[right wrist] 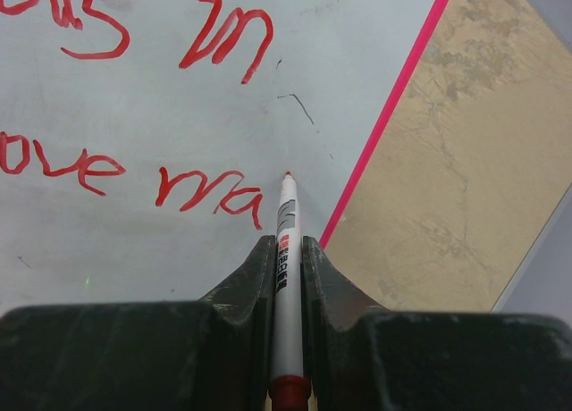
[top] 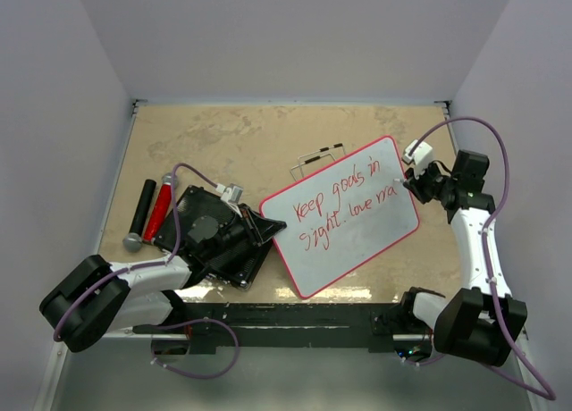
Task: Write a sentence on the whiteboard
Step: Pick up the sentence from the whiteboard.
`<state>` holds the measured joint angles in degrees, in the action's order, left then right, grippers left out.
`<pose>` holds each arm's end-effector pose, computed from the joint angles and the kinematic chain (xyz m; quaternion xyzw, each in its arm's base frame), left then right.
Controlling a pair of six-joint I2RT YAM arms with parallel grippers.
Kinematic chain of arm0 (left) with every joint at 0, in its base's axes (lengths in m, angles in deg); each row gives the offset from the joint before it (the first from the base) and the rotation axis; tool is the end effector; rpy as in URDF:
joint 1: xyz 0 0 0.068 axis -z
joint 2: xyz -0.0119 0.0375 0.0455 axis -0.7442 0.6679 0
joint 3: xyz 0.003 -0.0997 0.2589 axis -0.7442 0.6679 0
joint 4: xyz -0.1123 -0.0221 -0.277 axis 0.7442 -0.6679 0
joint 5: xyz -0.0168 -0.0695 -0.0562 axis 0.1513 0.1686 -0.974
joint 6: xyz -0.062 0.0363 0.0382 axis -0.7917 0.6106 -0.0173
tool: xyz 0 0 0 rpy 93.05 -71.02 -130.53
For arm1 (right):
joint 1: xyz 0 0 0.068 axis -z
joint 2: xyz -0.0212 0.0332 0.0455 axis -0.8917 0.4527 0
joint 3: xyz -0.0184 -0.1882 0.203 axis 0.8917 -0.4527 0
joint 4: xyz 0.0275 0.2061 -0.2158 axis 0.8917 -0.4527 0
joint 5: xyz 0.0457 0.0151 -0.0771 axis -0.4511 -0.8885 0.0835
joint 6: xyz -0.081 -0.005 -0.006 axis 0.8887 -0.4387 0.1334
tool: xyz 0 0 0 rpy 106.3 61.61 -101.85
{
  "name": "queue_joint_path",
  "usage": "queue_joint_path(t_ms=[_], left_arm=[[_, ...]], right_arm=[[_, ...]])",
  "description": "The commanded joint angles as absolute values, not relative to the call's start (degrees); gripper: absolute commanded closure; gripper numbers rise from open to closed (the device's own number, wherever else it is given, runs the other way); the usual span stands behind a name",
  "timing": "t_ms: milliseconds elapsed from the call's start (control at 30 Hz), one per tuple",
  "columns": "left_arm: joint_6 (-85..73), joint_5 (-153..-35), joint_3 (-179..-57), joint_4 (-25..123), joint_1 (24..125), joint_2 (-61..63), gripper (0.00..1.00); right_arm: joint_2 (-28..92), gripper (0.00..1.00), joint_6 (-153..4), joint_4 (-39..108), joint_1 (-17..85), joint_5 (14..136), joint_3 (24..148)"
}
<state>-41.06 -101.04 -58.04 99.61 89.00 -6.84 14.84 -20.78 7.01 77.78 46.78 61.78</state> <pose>0.1928 -0.1919 0.1556 0.0549 0.7192 -0.5455 0.4267 0.2936 -0.0346 0.2649 -0.3602 0.7977 0.0366 0.4823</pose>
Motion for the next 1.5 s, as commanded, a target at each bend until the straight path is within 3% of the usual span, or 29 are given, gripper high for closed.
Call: queue_joint_path(t_ms=[0, 600, 867, 1133, 1467], left_arm=[[-32.16, -104.08, -57.68, 89.75, 89.58, -5.06, 1.00], [-31.11, -104.25, -59.26, 87.73, 89.49, -5.15, 1.00], [-29.26, -104.34, -61.11, 83.60, 88.96, -6.20, 1.00], [-28.91, -104.08, -60.23, 83.07, 88.78, -7.17, 1.00], [-28.82, -104.43, -59.09, 83.41, 88.61, -8.23, 1.00]], right_arm=[[14.84, 1.00, -19.16, 6.81, 77.94, 46.09, 61.96], [12.82, 1.00, -14.06, -0.57, 77.94, 47.85, 59.67], [7.64, 1.00, -19.23, -1.63, 77.94, 44.08, 65.73], [0.25, 1.00, -26.72, 3.20, 77.94, 38.54, 61.16], [1.57, 1.00, -25.05, 1.18, 77.94, 36.69, 61.34]])
